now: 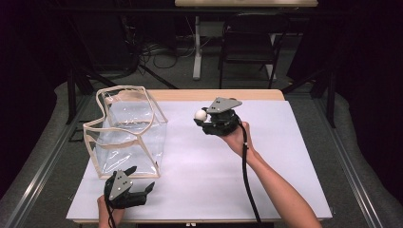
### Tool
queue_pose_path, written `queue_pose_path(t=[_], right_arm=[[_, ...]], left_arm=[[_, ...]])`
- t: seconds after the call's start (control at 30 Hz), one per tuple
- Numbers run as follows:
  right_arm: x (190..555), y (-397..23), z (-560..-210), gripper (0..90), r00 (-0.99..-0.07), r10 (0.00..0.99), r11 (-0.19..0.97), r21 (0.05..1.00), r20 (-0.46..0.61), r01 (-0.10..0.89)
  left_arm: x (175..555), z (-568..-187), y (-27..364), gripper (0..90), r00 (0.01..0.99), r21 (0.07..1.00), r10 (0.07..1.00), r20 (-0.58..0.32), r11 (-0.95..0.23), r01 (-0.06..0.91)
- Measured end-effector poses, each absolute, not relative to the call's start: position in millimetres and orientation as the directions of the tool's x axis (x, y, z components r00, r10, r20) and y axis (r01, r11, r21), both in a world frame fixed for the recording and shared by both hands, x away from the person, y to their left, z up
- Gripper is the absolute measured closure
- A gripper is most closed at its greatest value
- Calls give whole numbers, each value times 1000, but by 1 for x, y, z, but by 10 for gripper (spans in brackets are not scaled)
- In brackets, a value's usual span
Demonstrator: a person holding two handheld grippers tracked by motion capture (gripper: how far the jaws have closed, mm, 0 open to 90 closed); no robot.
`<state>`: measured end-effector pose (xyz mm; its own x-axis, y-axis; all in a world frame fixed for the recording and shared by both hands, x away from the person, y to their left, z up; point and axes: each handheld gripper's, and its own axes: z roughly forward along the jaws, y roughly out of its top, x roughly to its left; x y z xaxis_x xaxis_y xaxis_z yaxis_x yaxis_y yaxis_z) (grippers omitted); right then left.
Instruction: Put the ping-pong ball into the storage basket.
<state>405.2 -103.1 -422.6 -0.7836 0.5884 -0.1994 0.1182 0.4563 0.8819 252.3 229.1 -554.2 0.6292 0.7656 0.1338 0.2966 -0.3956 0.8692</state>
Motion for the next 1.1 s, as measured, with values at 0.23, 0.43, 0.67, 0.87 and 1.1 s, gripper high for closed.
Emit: queue_pose_path(t=[0.23,0.43,0.67,0.87,1.1], right_arm=[[410,-97,-418,510,-787,583,459,881,-201,116],[414,-92,-416,510,-789,582,459,880,-199,117],[418,-87,-414,510,-793,575,466,878,-203,114],[420,-81,-410,510,-797,568,469,877,-204,109],[425,-74,-406,510,-803,561,472,875,-203,108]], left_arm=[[252,-554,229,159,629,869,766,133,-395,297],[252,-554,229,159,630,870,765,133,-395,296],[252,-554,229,159,629,869,766,133,-395,297],[253,-554,229,159,629,871,767,131,-392,296],[252,-554,229,159,631,872,765,131,-392,295]])
